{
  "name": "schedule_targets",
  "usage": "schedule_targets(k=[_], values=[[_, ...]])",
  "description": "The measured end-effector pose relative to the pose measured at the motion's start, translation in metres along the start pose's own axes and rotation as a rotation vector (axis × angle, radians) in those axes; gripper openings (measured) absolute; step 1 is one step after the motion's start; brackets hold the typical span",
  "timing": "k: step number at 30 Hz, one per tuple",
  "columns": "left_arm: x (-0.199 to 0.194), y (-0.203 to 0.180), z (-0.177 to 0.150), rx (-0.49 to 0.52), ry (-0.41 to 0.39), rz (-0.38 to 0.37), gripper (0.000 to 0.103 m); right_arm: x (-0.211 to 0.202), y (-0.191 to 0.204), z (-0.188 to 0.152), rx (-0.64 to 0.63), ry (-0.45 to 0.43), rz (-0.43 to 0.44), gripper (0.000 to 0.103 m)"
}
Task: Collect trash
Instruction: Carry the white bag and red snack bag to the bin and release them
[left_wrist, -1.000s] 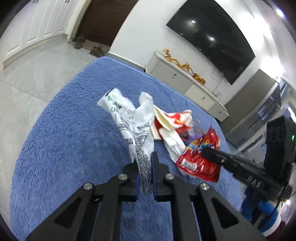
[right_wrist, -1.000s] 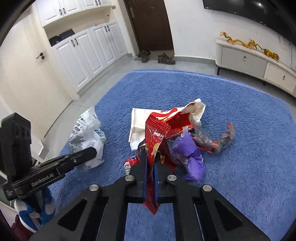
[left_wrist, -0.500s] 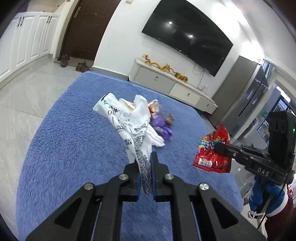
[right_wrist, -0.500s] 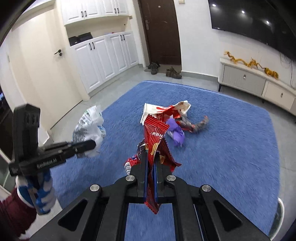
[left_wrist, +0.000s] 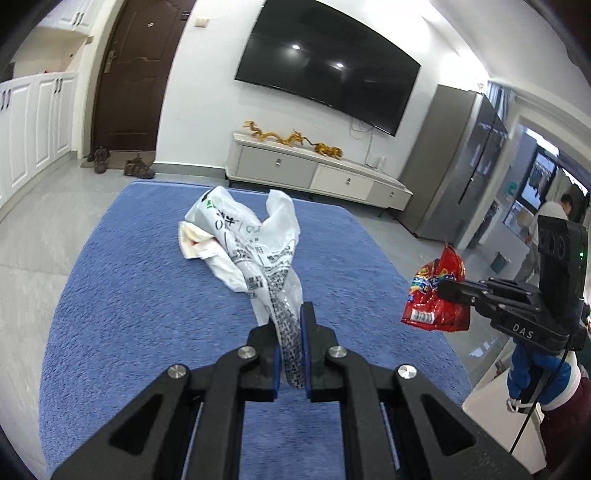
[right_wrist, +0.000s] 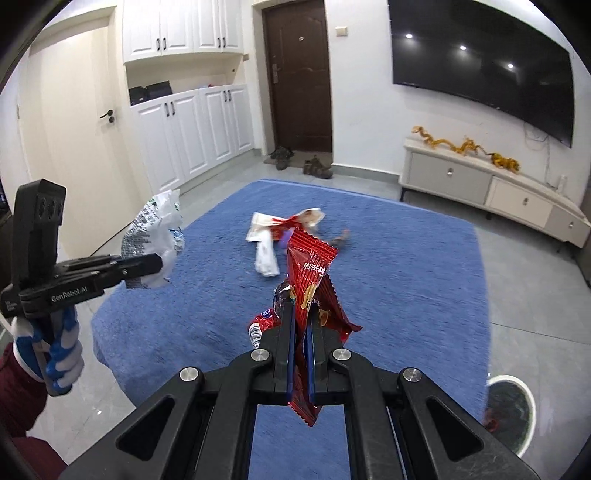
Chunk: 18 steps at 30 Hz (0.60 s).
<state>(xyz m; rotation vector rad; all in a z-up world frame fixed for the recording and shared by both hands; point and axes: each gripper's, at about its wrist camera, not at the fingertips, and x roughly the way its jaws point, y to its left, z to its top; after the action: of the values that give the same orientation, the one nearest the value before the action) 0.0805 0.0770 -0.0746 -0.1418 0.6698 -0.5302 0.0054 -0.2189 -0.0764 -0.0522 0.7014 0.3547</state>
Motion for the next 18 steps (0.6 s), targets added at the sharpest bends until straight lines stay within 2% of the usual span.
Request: schedule_targets(k=[7,18], values=[[0.028,-0.061,0.008,0.096,0.057,-0.053,0.008,-0.024,-0.051,-0.023,0.054,-0.013,-0.081,0.005],[0.132,-0.211,0.013,0.313,0.232,-0.156,0.008,-0.053,-0.184,-0.088,0.25,0.0,-0.275,0.005]])
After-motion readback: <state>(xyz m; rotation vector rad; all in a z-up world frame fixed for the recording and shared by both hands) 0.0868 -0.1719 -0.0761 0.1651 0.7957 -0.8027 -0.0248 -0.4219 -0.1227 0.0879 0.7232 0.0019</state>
